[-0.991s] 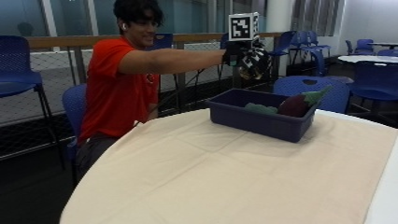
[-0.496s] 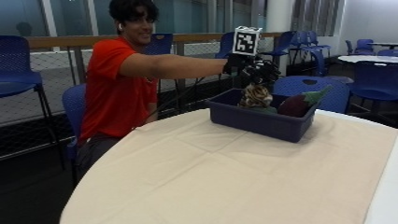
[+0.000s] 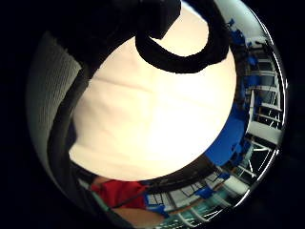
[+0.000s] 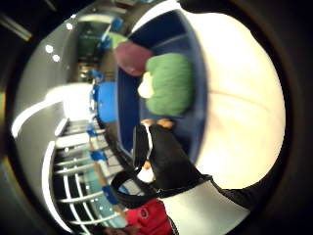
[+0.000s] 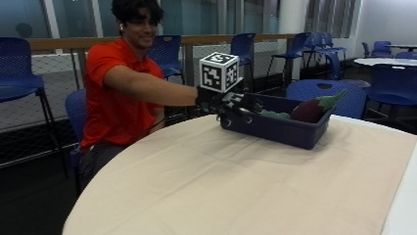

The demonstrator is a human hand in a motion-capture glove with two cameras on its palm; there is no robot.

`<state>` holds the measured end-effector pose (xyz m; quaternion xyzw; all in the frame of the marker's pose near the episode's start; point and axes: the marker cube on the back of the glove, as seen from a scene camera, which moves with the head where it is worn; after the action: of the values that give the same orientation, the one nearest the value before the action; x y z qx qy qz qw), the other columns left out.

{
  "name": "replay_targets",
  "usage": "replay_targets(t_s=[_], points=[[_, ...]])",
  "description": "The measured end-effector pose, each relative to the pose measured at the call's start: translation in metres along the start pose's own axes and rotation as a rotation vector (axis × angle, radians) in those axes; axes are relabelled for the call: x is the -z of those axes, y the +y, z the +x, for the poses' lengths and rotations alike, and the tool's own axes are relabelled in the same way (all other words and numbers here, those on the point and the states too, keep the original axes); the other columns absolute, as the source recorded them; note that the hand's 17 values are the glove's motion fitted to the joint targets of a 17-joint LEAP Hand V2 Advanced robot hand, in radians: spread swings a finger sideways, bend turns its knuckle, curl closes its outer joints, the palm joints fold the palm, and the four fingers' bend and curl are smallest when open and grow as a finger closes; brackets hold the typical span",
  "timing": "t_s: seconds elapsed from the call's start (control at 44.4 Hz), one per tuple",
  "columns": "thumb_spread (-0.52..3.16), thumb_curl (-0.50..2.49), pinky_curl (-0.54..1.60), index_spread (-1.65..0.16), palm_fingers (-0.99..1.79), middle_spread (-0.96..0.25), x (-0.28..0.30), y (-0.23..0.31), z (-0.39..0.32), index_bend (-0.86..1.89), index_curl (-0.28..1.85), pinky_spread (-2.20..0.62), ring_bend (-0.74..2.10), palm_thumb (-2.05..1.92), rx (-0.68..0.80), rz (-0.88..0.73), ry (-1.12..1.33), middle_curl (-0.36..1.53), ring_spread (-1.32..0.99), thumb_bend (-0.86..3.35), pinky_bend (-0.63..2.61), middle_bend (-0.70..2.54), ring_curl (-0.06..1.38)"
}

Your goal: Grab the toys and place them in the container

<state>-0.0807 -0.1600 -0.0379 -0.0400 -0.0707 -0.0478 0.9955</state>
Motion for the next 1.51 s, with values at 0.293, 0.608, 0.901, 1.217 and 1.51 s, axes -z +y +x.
replay_targets(t_s=[0.293, 0.608, 0.901, 1.217, 1.51], points=[[1.13, 0.30, 0.30, -0.37, -0.10, -0.07, -0.014, 0.046, 0.091, 0.18, 0.30, 0.11, 0.36, -0.05, -0.089, 0.044, 0.137, 0.34, -0.01, -0.05, 0.93, 0.15, 0.32], [1.15, 0.27, 0.29, -0.38, -0.08, -0.08, -0.030, 0.087, 0.139, 0.17, 0.31, 0.10, 0.35, -0.04, -0.113, 0.048, 0.093, 0.32, -0.02, -0.04, 0.87, 0.16, 0.32], [1.16, 0.26, 0.29, -0.38, -0.06, -0.09, -0.030, 0.101, 0.152, 0.18, 0.32, 0.10, 0.34, -0.03, -0.109, 0.057, 0.079, 0.30, -0.02, -0.04, 0.83, 0.16, 0.32], [1.18, 0.26, 0.30, -0.39, -0.04, -0.09, -0.026, 0.112, 0.142, 0.19, 0.34, 0.10, 0.33, -0.03, -0.087, 0.050, 0.099, 0.29, -0.02, -0.03, 0.81, 0.16, 0.32], [1.19, 0.26, 0.30, -0.39, -0.04, -0.09, -0.016, 0.126, 0.156, 0.19, 0.36, 0.10, 0.33, -0.02, -0.115, 0.052, 0.063, 0.28, -0.03, -0.03, 0.79, 0.16, 0.32]])
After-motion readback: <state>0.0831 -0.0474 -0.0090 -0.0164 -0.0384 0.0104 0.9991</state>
